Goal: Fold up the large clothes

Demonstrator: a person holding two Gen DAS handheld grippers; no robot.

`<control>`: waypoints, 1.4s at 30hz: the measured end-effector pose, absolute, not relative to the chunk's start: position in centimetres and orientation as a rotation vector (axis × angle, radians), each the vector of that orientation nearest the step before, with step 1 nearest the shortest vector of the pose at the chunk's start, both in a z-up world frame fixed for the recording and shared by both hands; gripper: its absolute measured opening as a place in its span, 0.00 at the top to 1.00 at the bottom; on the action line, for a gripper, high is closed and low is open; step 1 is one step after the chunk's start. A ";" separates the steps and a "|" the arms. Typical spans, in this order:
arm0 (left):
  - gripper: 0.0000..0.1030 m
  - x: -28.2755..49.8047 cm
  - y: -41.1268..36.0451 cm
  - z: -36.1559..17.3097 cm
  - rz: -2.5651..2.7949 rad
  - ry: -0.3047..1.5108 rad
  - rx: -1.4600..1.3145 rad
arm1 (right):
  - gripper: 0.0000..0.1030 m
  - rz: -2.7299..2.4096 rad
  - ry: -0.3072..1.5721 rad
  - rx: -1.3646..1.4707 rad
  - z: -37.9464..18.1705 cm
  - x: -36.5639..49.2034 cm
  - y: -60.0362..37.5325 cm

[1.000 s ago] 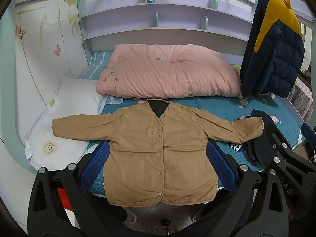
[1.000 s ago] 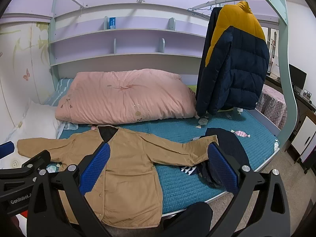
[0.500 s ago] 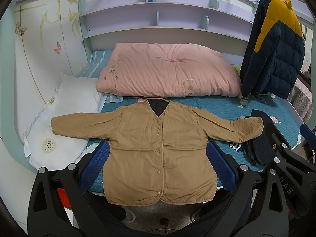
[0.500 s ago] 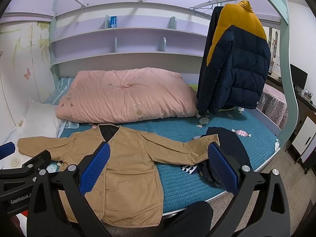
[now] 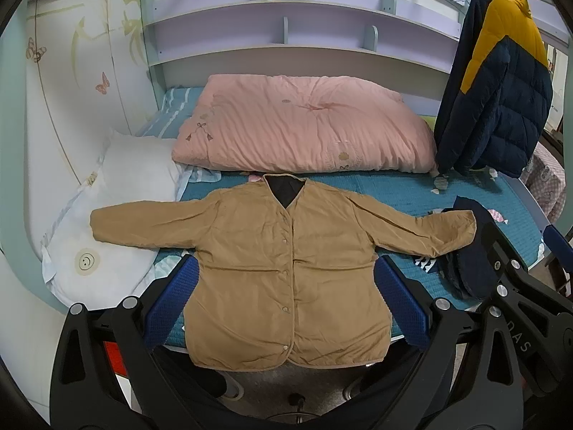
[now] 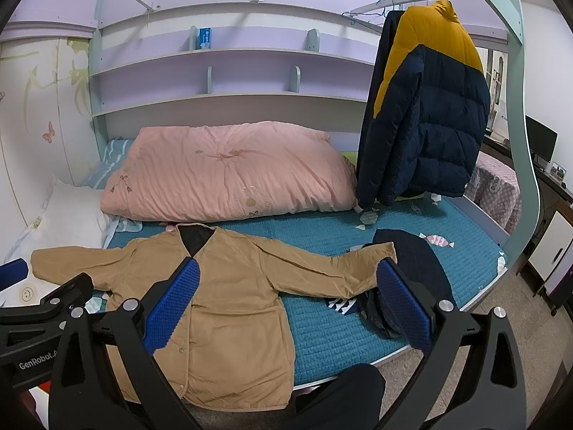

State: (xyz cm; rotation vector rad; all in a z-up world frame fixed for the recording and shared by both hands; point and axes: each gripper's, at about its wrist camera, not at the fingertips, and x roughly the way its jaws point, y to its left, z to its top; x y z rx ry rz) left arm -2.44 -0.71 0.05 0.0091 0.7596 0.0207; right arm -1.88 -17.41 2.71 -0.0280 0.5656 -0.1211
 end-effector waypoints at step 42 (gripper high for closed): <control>0.05 1.0 2.4 -3.0 0.028 0.886 -0.046 | 0.07 -0.082 0.675 -0.071 -0.3 1.9 -15.0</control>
